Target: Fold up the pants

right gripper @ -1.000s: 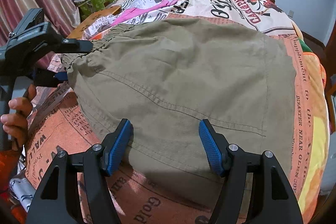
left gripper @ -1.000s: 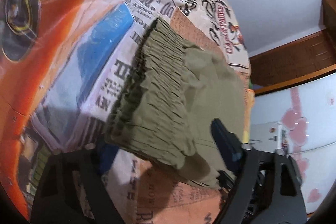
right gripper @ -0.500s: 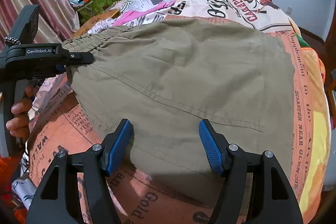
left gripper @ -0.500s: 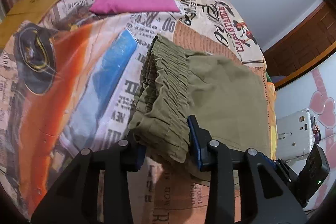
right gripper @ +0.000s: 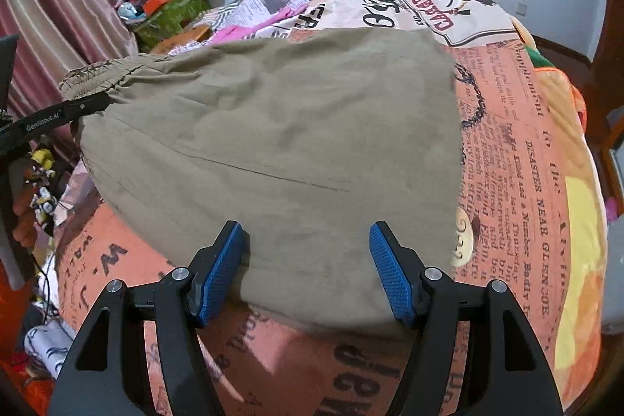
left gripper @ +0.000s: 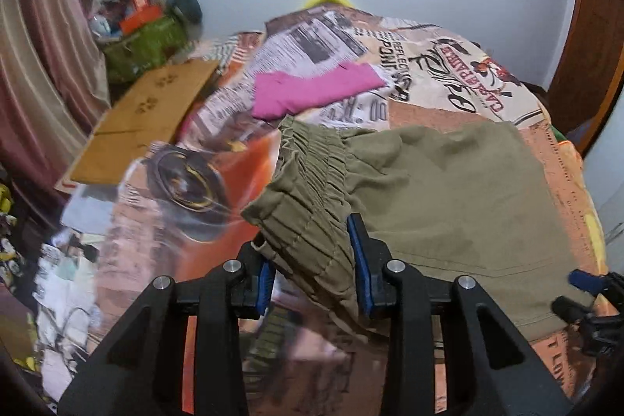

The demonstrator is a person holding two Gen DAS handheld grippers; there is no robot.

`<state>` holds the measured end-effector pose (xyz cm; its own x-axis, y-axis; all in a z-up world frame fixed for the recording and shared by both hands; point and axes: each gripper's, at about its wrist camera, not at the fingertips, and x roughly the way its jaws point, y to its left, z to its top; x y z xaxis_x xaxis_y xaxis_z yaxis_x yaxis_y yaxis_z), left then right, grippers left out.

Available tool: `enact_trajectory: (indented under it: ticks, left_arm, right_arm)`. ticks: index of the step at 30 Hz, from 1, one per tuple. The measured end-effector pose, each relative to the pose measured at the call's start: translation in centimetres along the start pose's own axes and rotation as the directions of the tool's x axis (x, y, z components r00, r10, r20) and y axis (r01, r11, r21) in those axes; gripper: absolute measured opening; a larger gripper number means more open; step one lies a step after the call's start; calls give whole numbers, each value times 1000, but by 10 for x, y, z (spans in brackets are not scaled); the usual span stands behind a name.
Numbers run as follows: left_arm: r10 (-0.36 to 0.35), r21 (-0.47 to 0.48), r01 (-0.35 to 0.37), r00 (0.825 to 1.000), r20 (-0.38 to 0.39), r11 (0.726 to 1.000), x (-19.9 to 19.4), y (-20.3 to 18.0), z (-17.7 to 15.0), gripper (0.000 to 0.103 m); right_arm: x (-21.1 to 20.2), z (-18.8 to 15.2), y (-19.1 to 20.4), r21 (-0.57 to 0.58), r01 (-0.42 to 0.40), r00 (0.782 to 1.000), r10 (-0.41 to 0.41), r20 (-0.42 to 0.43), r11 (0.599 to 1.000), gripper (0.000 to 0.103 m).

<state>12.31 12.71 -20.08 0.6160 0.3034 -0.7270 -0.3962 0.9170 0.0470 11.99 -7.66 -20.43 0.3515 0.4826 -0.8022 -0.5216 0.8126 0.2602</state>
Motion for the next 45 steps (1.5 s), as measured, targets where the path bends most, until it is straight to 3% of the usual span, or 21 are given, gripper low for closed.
enact_trajectory:
  ticks: [6,8,12,22,28,39,45]
  left_arm:
    - [71,79,-75,996,54,994,-10,-10,1,35]
    - [91,137,-106,990,107,985,-18,-25,3,33]
    - [61,206,-98,982,180,974,-36,-48,13,31]
    - [-117,273,59,972,203,960,-61,-95,37,27]
    - [-233,295,175,957,175,939,-69,-123,46,26]
    - [-413,331,378,910,40,864,-64,-172,50,24]
    - [-465,339,454,884,-54,824,-49,-198,40,24]
  right_arm:
    - [-11,-8,-14,51,1,1000,-2,9,999,63]
    - [-14,-10,-19,74,-12,1000,10,19,997,63]
    - [-22,-13,-35,175,-48,998,42,38,983,64]
    - [-37,-26,-53,191,77,995,-86,41,979,64]
    - [-26,-35,-60,214,59,998,-64,17,975,64]
    - [-26,-36,-61,213,43,999,-49,23,976,64]
    - [-26,-36,-62,214,37,999,-44,26,976,64]
